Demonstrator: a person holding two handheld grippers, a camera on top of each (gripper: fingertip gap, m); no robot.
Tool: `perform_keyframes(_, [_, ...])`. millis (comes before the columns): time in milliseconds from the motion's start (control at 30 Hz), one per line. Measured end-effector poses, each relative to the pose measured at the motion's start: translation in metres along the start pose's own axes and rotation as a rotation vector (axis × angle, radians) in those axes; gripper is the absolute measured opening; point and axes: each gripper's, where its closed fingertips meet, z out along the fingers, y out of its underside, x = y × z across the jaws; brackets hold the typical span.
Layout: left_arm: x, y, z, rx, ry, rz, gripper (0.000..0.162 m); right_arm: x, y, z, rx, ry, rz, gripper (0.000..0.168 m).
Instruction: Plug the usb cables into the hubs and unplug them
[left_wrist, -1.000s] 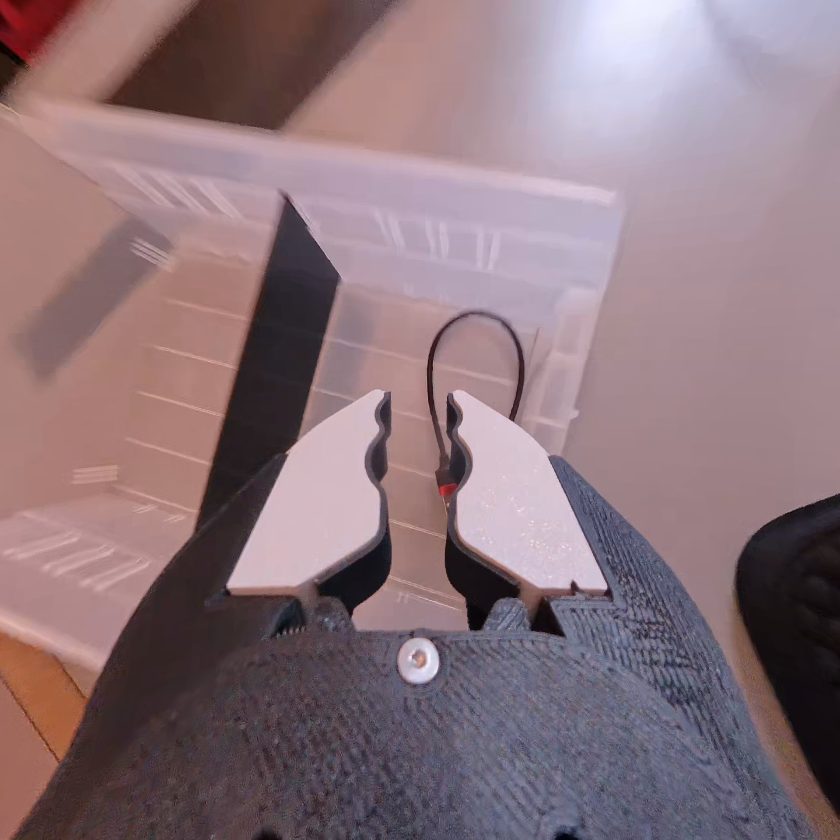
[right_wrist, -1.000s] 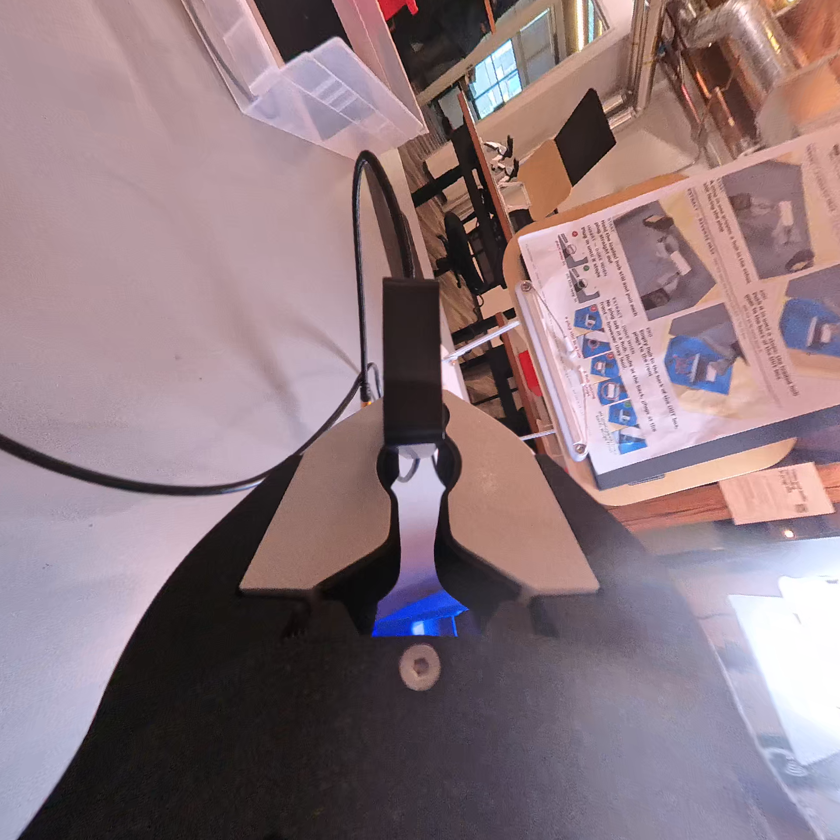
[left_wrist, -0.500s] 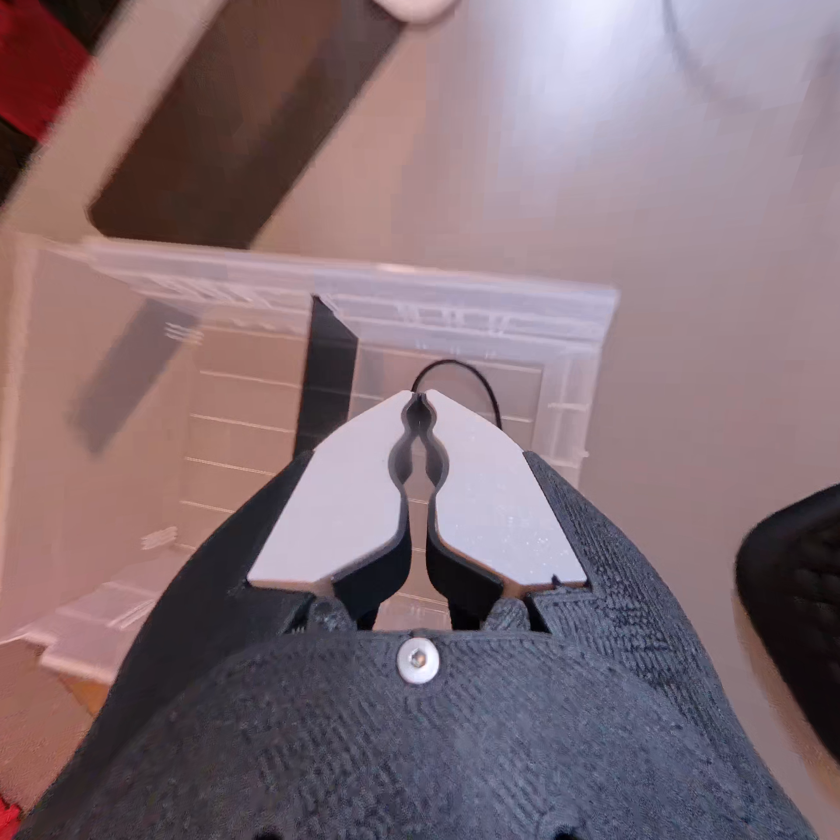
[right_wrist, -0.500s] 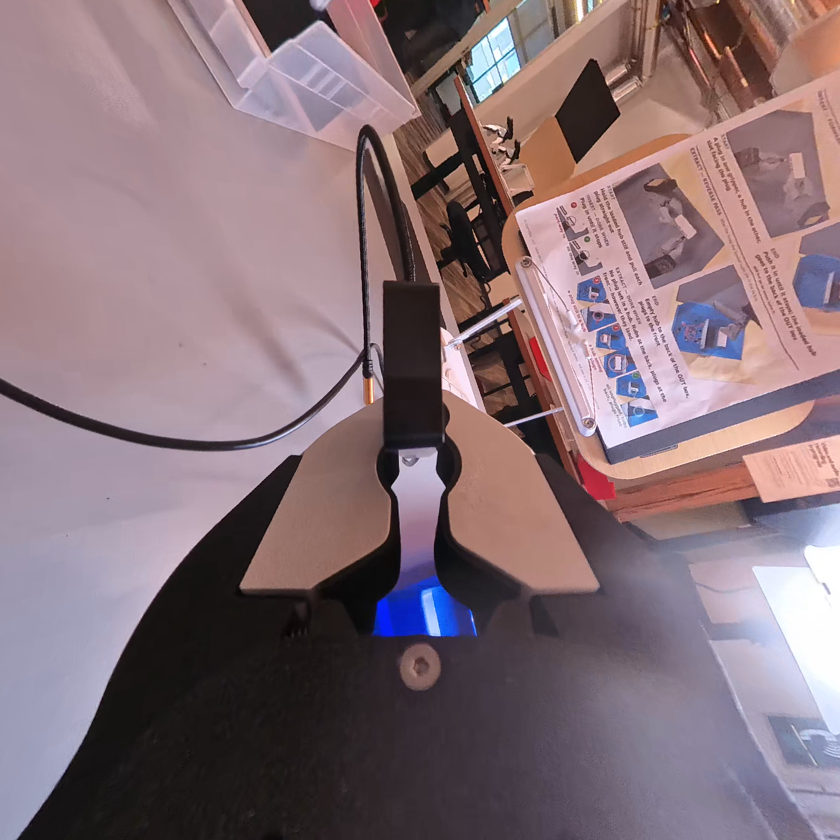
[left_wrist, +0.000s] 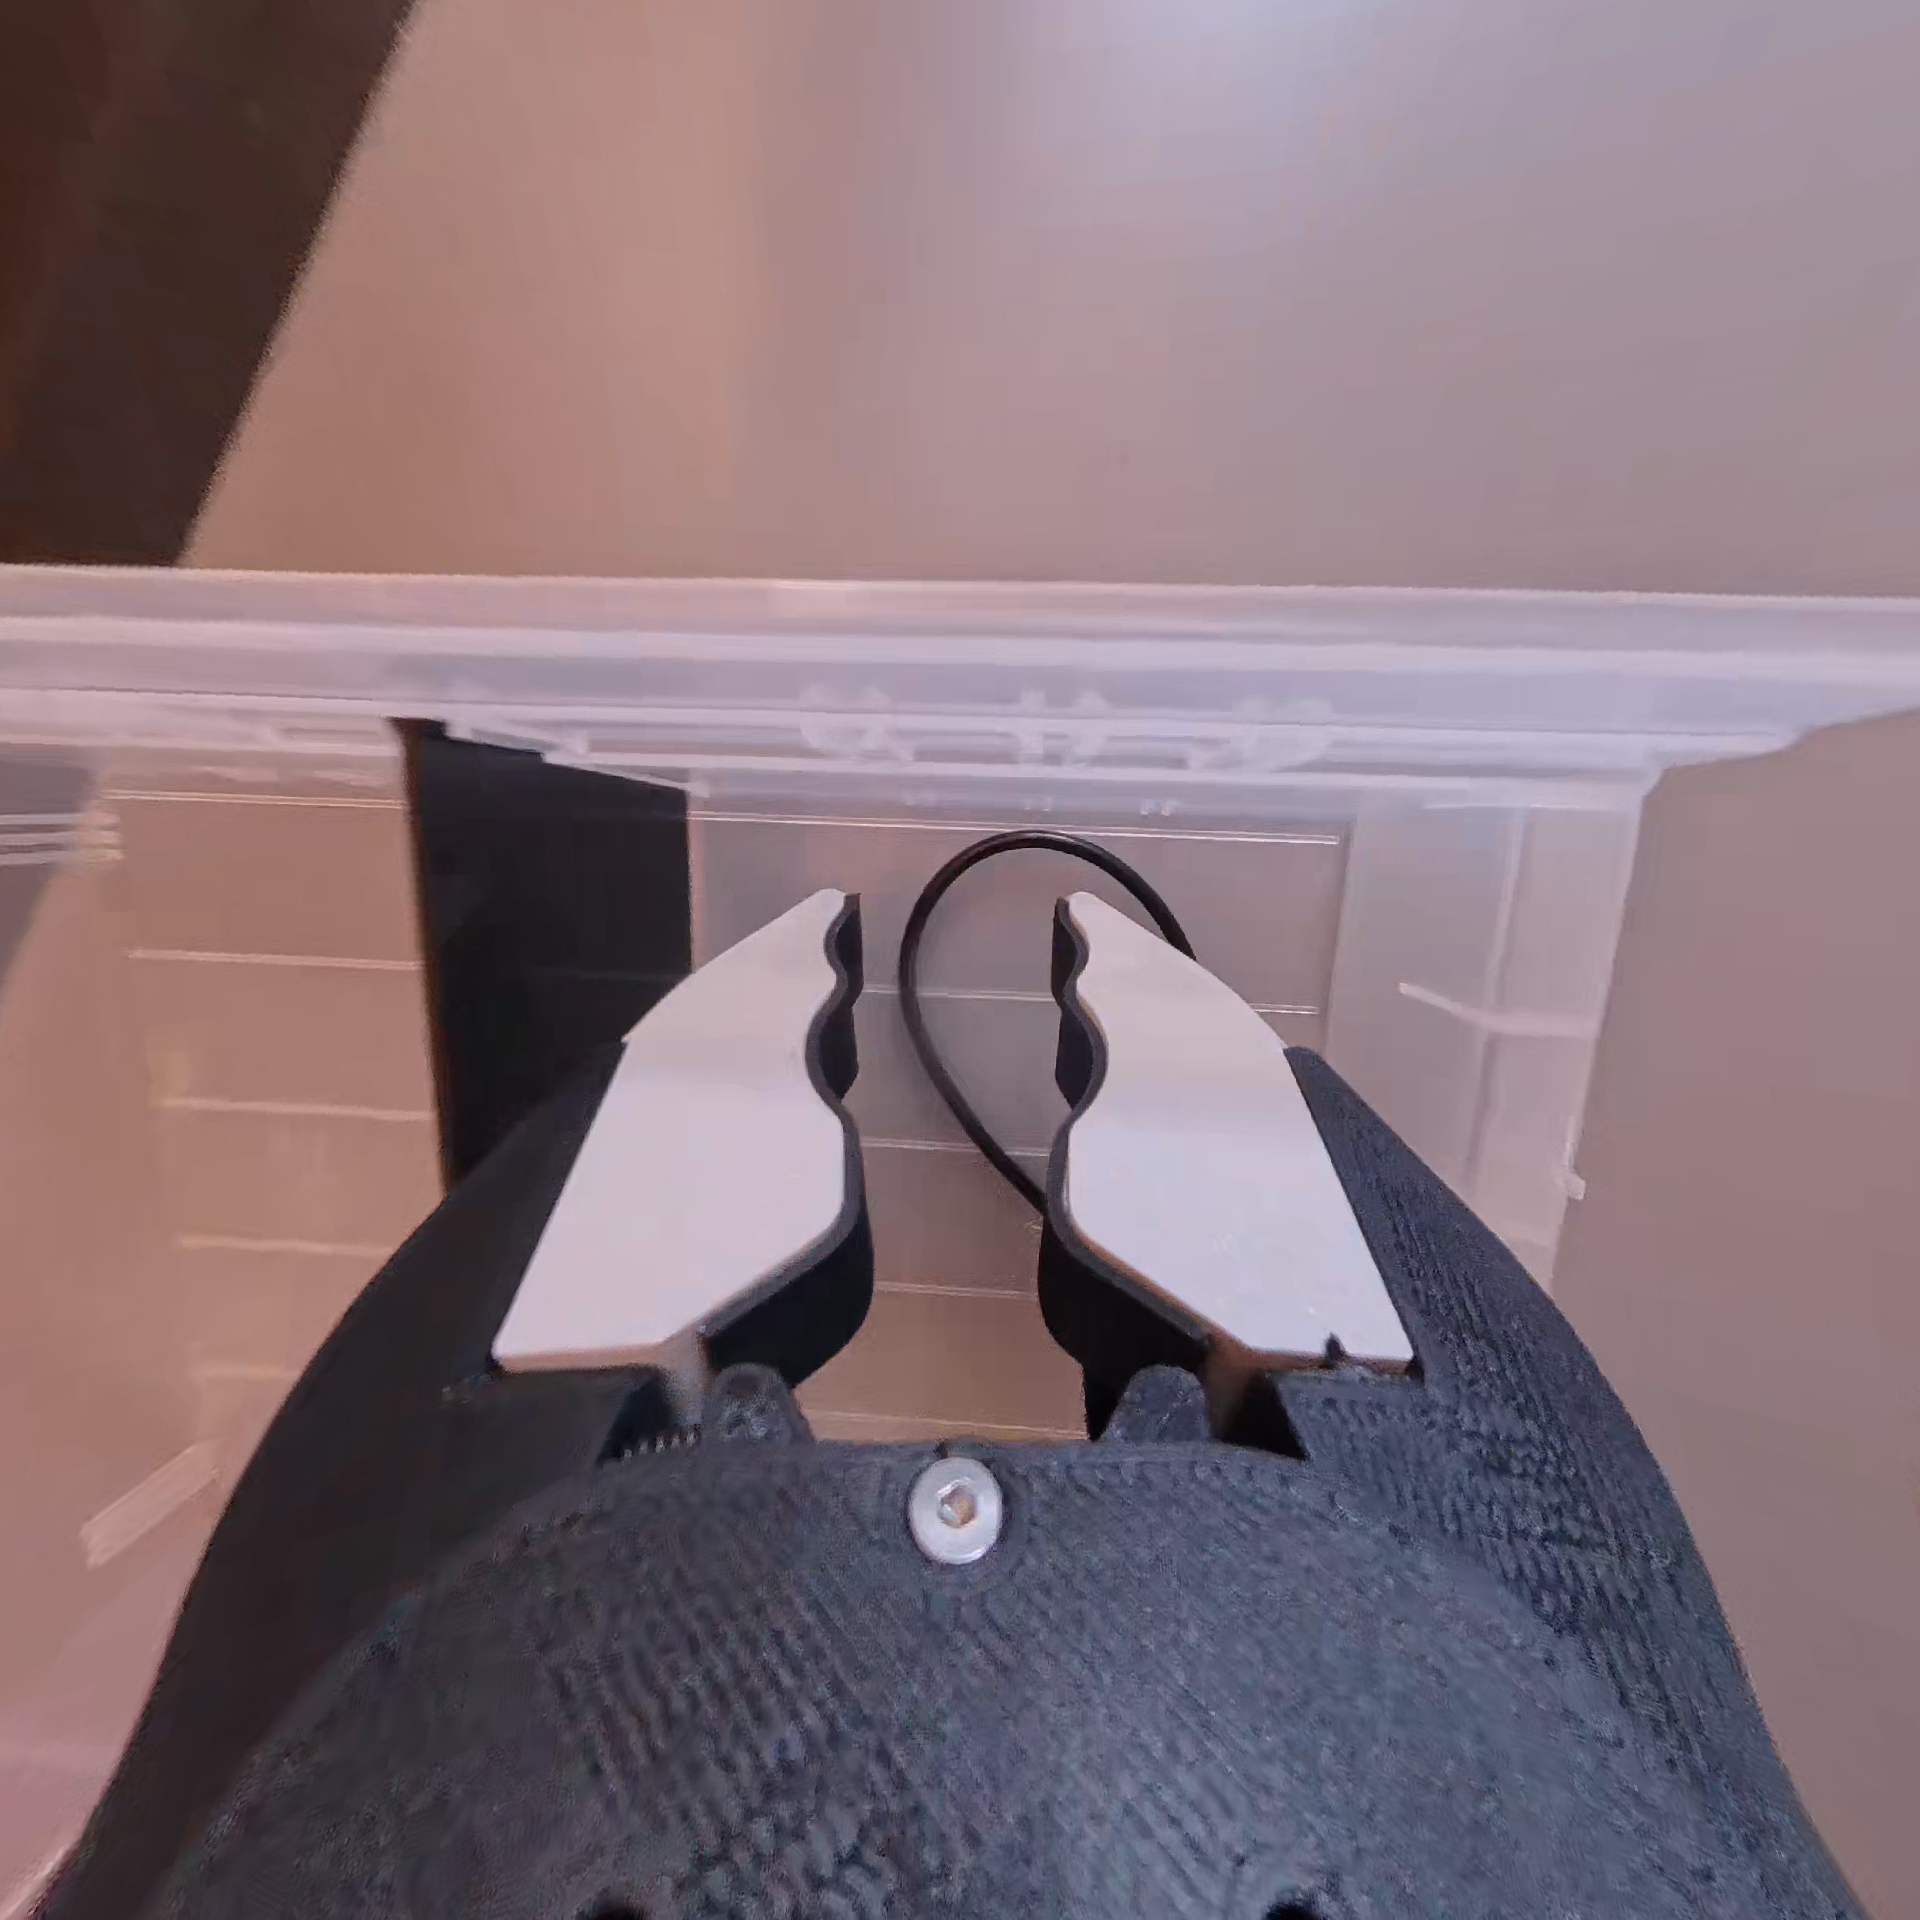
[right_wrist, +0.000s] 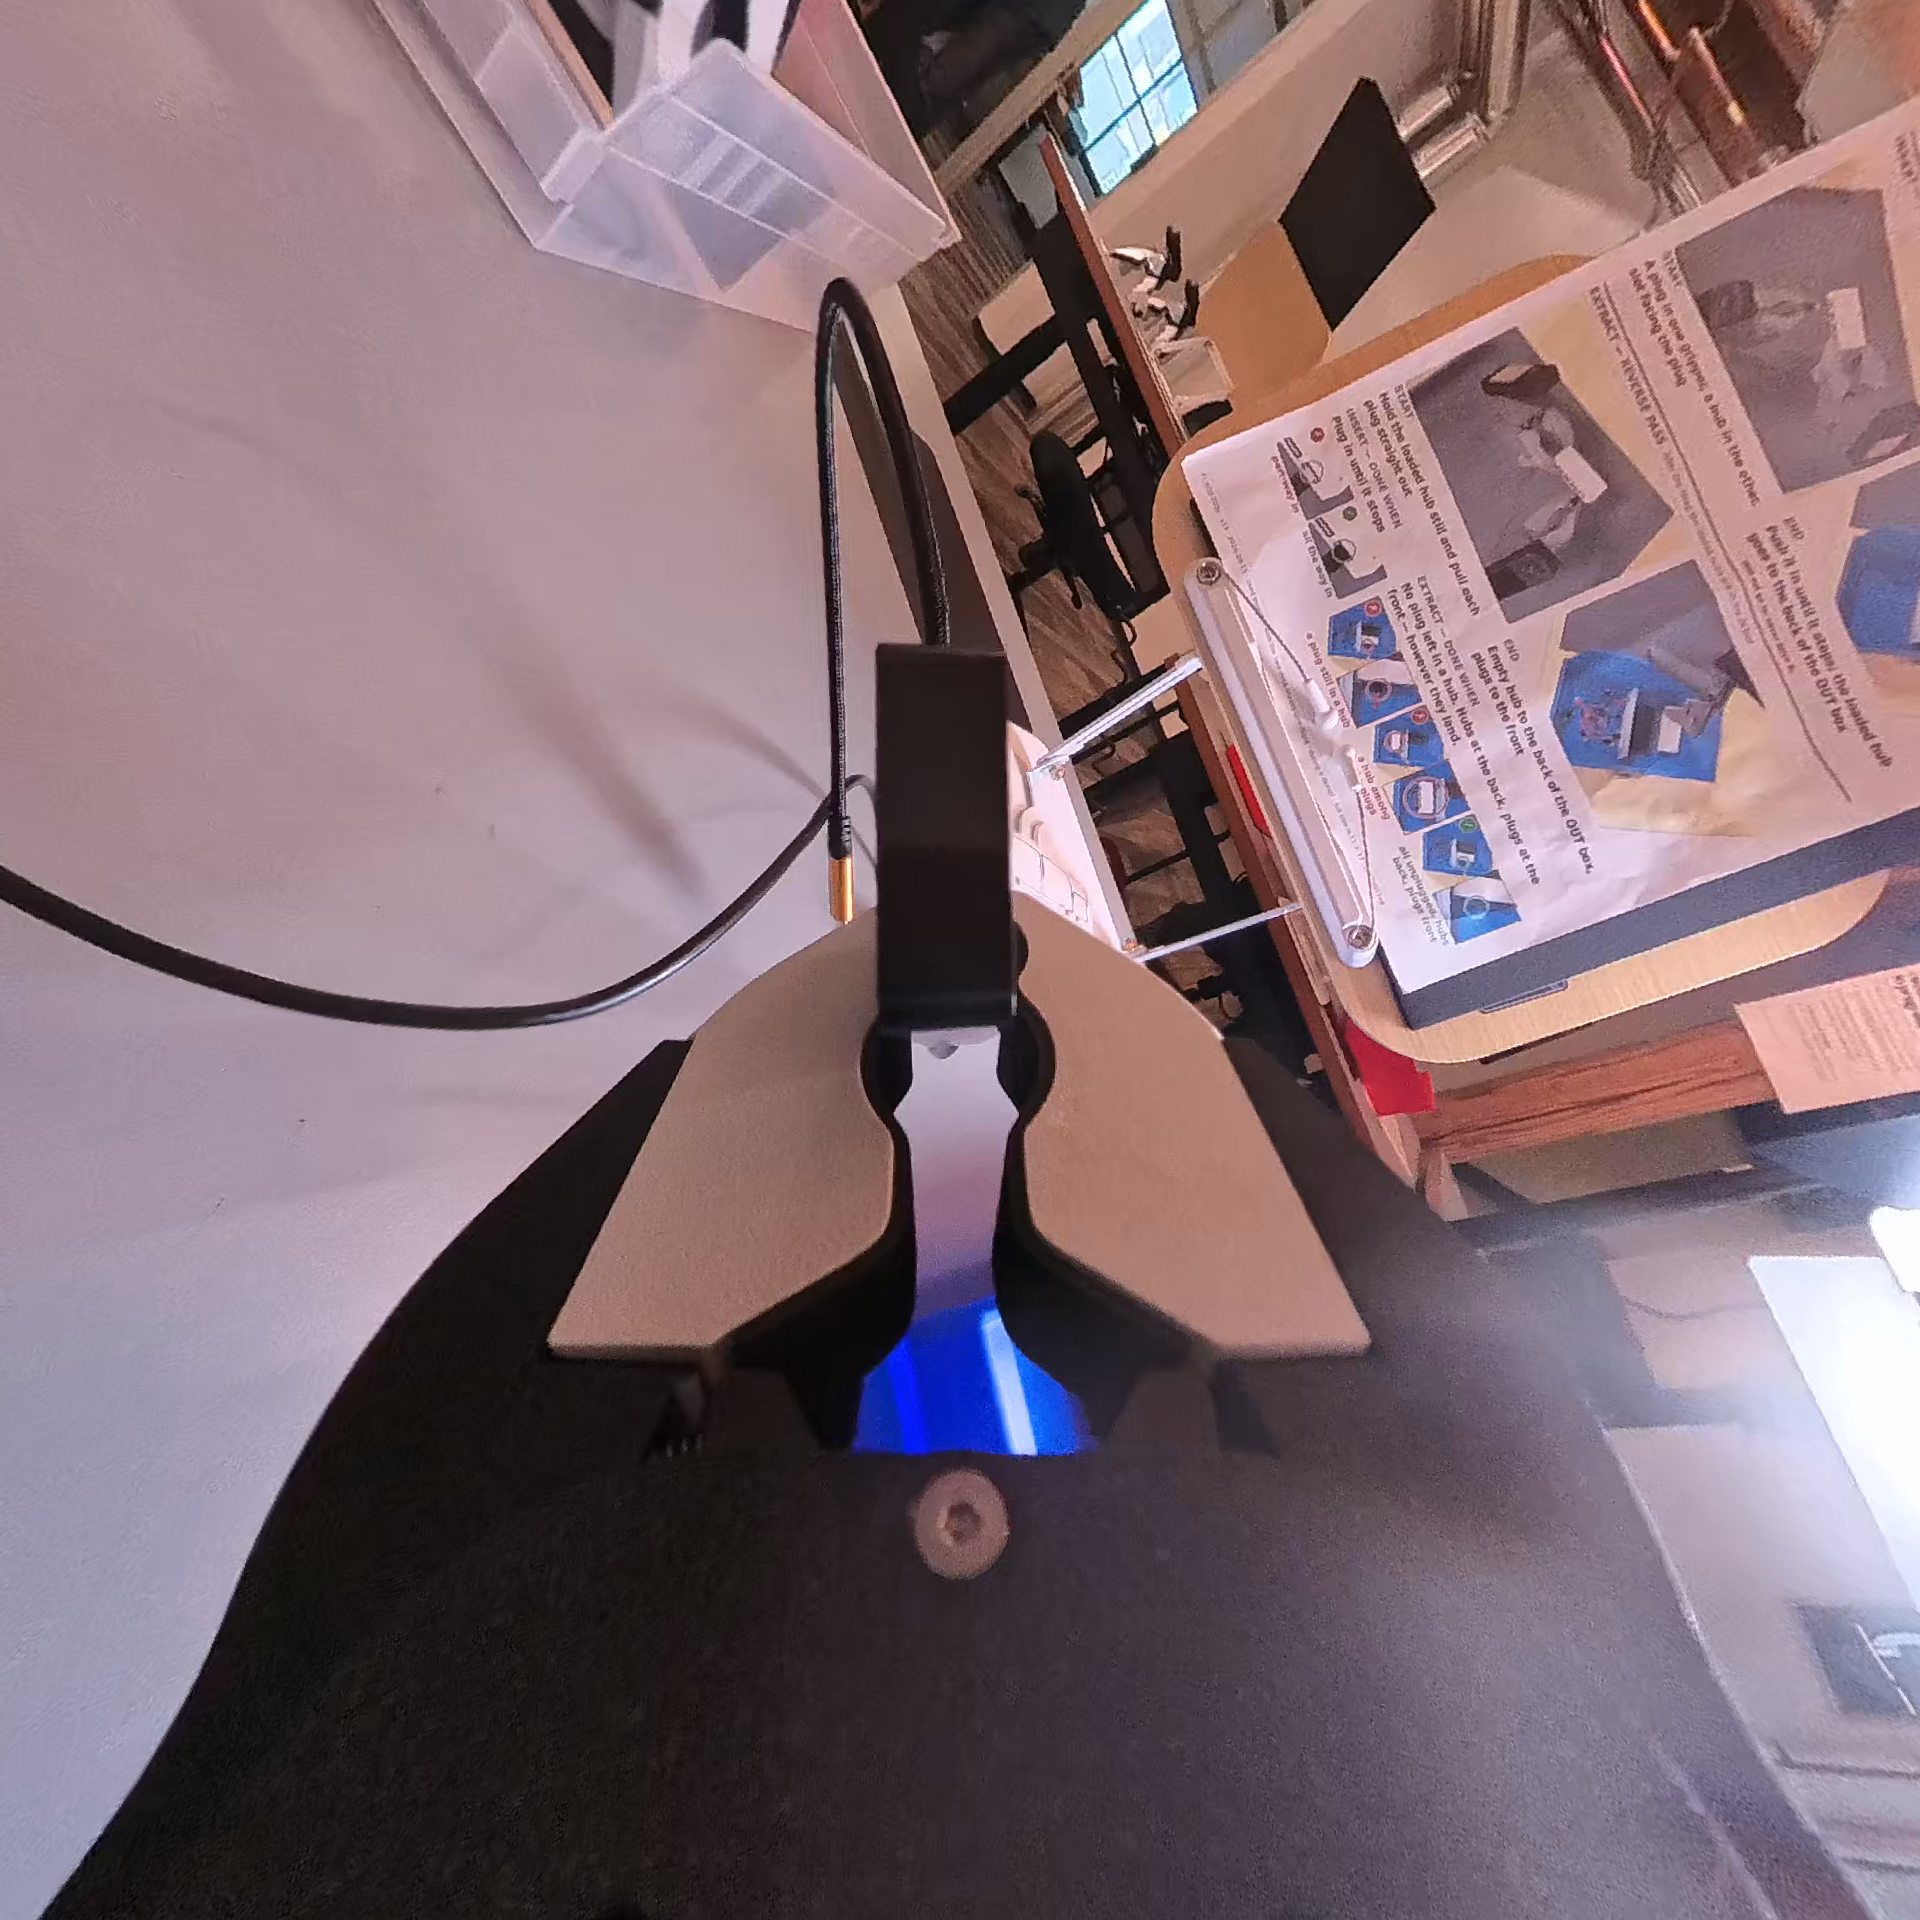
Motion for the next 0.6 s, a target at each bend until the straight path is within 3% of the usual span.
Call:
perform_keyframes(33, [0.001,0.005,0.006,-0.037,0.023,-0.002,0.034,0.000,0.001,0.000,0.000,-0.001,0.007,0.013])
perform_keyframes(67, [0.000,0.009,0.012,-0.072,0.023,0.008,0.033,0.000,0.002,-0.001,-0.001,-0.003,0.013,0.013])
perform_keyframes(133, [0.002,0.005,0.017,-0.041,0.056,-0.025,0.015,0.000,0.002,-0.001,-0.001,-0.004,0.020,0.013])
perform_keyframes(200, [0.006,0.004,0.017,-0.047,0.072,-0.034,0.009,0.000,0.002,-0.001,0.000,-0.006,0.020,0.013])
perform_keyframes(267, [0.000,0.012,0.008,-0.129,-0.022,0.027,0.004,0.000,0.002,-0.002,-0.001,-0.004,0.014,0.013])
perform_keyframes(300, [0.003,0.004,-0.002,-0.077,-0.012,-0.002,0.004,0.001,0.002,-0.002,0.000,-0.001,0.012,0.013])
perform_keyframes(467, [0.011,-0.045,-0.109,0.259,-0.058,-0.050,0.003,0.006,0.002,-0.005,0.015,0.006,0.037,0.013])
perform_keyframes(600, [0.043,-0.087,-0.177,0.469,-0.057,-0.006,0.003,0.009,0.002,-0.005,0.016,0.014,0.047,0.013])
